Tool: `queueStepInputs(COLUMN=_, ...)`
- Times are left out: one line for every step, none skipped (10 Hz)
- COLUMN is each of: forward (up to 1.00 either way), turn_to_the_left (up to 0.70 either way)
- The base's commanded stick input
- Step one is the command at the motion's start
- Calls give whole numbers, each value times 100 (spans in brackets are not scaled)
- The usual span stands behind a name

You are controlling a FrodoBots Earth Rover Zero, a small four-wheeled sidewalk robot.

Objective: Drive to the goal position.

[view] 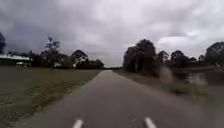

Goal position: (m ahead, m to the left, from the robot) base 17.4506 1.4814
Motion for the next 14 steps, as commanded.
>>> queueStepInputs(forward=84, turn_to_the_left=3)
queueStepInputs(forward=84, turn_to_the_left=3)
queueStepInputs(forward=84, turn_to_the_left=3)
queueStepInputs(forward=84, turn_to_the_left=3)
queueStepInputs(forward=84, turn_to_the_left=3)
queueStepInputs(forward=84, turn_to_the_left=3)
queueStepInputs(forward=84, turn_to_the_left=3)
queueStepInputs(forward=84, turn_to_the_left=3)
queueStepInputs(forward=84, turn_to_the_left=3)
queueStepInputs(forward=84, turn_to_the_left=3)
queueStepInputs(forward=84, turn_to_the_left=3)
queueStepInputs(forward=84, turn_to_the_left=3)
queueStepInputs(forward=84, turn_to_the_left=3)
queueStepInputs(forward=84, turn_to_the_left=3)
